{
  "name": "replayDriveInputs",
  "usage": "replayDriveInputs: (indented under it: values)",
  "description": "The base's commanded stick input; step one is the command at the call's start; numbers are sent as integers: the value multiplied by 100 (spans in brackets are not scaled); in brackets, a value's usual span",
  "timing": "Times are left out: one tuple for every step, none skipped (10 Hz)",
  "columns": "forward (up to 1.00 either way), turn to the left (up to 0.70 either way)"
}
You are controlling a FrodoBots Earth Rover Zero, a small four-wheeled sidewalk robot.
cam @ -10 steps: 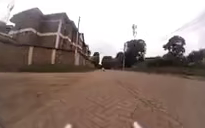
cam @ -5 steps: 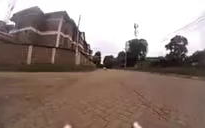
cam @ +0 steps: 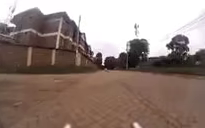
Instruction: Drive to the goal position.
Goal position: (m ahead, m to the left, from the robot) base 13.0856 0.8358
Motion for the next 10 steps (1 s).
replayDriveInputs:
  values:
    - [70, 0]
    - [70, 0]
    - [70, 0]
    - [70, 0]
    - [70, 0]
    - [70, 0]
    - [70, 0]
    - [70, 0]
    - [70, 0]
    - [70, 0]
